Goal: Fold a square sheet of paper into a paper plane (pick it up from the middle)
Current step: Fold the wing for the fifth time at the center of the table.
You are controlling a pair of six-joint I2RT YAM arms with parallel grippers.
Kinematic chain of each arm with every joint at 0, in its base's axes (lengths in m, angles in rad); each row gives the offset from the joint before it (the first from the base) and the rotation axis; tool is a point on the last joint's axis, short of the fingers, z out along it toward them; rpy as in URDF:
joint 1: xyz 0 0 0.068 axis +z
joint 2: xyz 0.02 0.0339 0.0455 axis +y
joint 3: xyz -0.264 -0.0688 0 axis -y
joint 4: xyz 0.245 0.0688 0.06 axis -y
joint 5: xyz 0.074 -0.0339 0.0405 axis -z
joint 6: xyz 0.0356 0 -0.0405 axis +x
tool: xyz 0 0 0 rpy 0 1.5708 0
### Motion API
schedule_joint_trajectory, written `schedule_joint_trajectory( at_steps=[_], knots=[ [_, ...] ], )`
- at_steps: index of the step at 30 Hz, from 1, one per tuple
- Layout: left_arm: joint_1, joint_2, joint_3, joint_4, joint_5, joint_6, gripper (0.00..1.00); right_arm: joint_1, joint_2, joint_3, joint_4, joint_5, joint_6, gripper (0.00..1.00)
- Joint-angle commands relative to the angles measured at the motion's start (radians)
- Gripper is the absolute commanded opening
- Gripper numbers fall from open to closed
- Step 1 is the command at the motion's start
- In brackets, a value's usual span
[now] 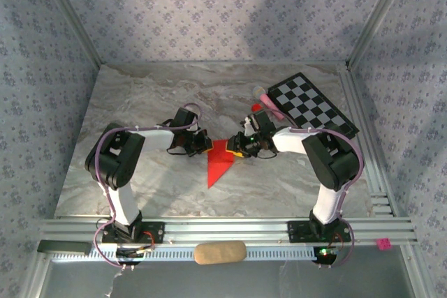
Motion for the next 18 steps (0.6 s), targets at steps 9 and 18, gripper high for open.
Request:
schedule_joint_trajectory(
  at_steps=[9,18],
  knots=[
    [-0.007,0.008,-0.004,0.001,0.03,0.015,0.03,0.014,0.046,0.03,0.016,-0.044,-0.015,0.28],
    [-0.006,0.008,-0.001,0.0,0.029,0.015,0.03,0.013,0.05,0.023,0.056,-0.046,-0.001,0.2]
  ],
)
